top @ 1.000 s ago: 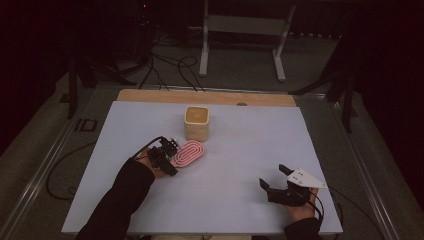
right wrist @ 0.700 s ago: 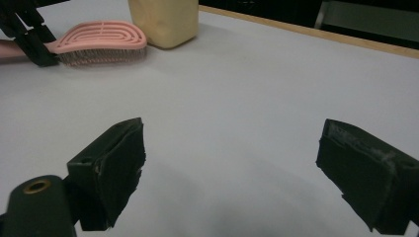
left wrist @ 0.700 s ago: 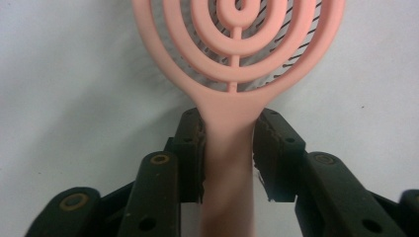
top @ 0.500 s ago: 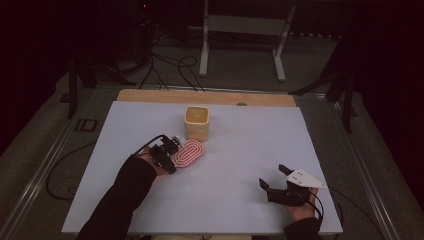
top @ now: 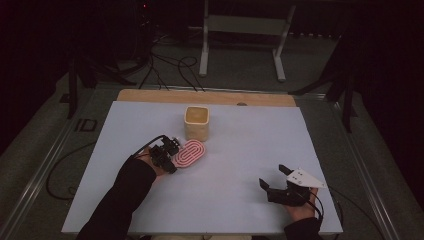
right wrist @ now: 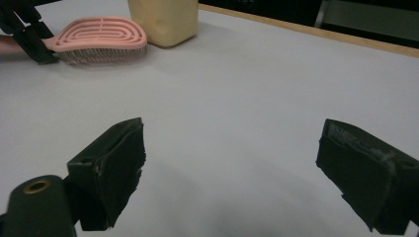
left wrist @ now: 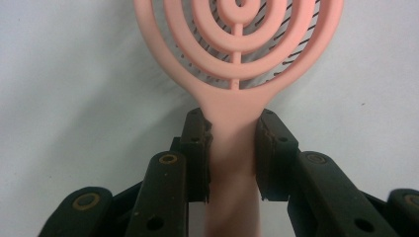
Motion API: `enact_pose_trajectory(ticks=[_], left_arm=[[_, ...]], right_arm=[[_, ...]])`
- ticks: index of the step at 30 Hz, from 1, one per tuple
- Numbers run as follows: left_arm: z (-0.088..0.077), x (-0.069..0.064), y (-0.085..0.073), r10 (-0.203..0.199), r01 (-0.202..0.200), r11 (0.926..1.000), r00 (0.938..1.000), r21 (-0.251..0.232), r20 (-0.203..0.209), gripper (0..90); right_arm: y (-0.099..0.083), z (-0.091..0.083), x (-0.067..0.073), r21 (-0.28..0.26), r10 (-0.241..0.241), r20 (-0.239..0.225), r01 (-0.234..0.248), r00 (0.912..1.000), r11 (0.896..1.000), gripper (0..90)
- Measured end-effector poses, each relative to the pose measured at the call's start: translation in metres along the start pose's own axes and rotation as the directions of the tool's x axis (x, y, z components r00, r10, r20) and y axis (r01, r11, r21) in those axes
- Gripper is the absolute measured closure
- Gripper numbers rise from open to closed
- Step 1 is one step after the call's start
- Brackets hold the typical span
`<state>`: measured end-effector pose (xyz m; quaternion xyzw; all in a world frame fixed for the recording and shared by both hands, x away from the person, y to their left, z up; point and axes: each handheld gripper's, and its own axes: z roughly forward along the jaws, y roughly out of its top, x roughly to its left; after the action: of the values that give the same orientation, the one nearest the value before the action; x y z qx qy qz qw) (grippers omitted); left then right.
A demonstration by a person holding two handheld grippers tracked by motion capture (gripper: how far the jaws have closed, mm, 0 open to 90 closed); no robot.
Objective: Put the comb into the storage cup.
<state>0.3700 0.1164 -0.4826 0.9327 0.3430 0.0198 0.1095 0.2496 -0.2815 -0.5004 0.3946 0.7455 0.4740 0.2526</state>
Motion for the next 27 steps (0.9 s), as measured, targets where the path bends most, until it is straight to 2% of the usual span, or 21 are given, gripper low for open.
enact_pose_trajectory(ticks=[8, 10, 13, 22, 24, 27], left_arm=[[-0.004, -0.004, -0.004, 0.005, -0.005, 0.9991, 0.9999, -0.041, 0.010, 70.6], [-0.006, -0.006, -0.007, 0.003, -0.003, 0.9979, 1.0000, -0.065, -0.003, 70.6], [-0.010, -0.005, -0.010, -0.005, 0.004, 0.9964, 1.0000, -0.085, -0.003, 70.6], [-0.021, -0.007, -0.018, -0.027, 0.024, 0.9826, 0.9996, -0.184, -0.010, 70.6], [-0.022, -0.007, -0.018, -0.030, 0.026, 0.9807, 0.9994, -0.194, -0.016, 70.6], [-0.027, -0.008, -0.021, -0.043, 0.035, 0.9725, 0.9986, -0.230, -0.032, 70.6]], right_arm=[[0.000, 0.000, 0.000, 0.001, -0.001, 0.000, 0.001, 1.0000, 1.000, 11.1], [0.000, 0.000, 0.000, 0.000, -0.002, -0.001, 0.002, 1.0000, 1.000, 11.1], [0.000, 0.000, 0.000, 0.001, -0.002, -0.001, 0.002, 1.0000, 1.000, 11.1], [0.000, 0.001, 0.001, 0.006, -0.004, -0.004, 0.004, 1.0000, 1.000, 11.1], [0.000, 0.001, 0.001, 0.005, -0.004, -0.006, 0.004, 1.0000, 1.000, 11.1], [0.000, 0.001, 0.001, 0.007, -0.005, -0.005, 0.005, 1.0000, 1.000, 11.2]])
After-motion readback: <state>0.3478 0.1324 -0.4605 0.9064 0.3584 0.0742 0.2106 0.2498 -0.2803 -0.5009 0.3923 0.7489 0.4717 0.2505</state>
